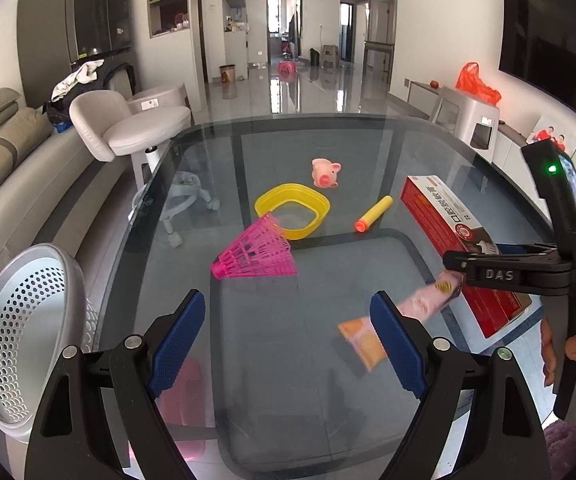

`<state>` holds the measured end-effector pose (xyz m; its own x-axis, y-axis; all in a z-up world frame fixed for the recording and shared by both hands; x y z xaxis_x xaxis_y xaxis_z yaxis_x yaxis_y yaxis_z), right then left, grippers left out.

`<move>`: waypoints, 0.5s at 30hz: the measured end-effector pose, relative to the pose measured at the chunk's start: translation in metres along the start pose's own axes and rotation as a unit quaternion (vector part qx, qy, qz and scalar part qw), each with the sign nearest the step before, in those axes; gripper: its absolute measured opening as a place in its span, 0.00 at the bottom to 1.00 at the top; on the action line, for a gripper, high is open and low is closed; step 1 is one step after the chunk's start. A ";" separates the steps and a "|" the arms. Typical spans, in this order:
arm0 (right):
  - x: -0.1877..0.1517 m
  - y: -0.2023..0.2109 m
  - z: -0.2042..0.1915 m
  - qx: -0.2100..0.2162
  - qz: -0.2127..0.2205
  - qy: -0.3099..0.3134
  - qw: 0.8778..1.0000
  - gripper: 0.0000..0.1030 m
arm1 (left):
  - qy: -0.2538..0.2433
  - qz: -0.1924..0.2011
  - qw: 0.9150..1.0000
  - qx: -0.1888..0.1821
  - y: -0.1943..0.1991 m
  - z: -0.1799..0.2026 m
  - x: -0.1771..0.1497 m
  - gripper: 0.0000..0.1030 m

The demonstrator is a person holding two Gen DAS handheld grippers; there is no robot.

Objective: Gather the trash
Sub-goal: 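Move both tools back over the table and grasp the toothpaste box with the right tool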

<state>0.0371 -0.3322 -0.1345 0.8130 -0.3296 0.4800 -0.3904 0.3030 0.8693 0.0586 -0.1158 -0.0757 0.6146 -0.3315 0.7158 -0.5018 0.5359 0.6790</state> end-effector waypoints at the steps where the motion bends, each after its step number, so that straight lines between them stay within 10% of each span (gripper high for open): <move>1: -0.001 -0.002 0.000 -0.002 -0.002 0.002 1.000 0.65 | 0.000 -0.001 1.000 -0.001 -0.001 0.000 0.000 0.80; 3: -0.001 -0.003 0.000 -0.006 -0.002 0.005 1.000 0.51 | -0.001 -0.003 1.000 -0.003 -0.003 0.002 0.000 0.80; 15: 0.003 0.022 0.016 0.028 0.024 -0.031 0.999 0.50 | -0.020 -0.014 0.999 -0.021 -0.012 0.012 -0.005 0.80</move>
<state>0.0243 -0.3410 -0.1121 0.7650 -0.3706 0.5267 -0.4541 0.2695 0.8492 0.0543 -0.1297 -0.0851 0.6038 -0.3769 0.7024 -0.4571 0.5582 0.6925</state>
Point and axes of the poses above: each gripper's, at about its wrist camera, not at the fingertips, and y roughly against the way its jaws point, z to its right, x to its top, the point moved 5 cm from there along -y, roughly the way its jaws point, and after that the axes turned 14 degrees about -x, right-handed, at the moved point
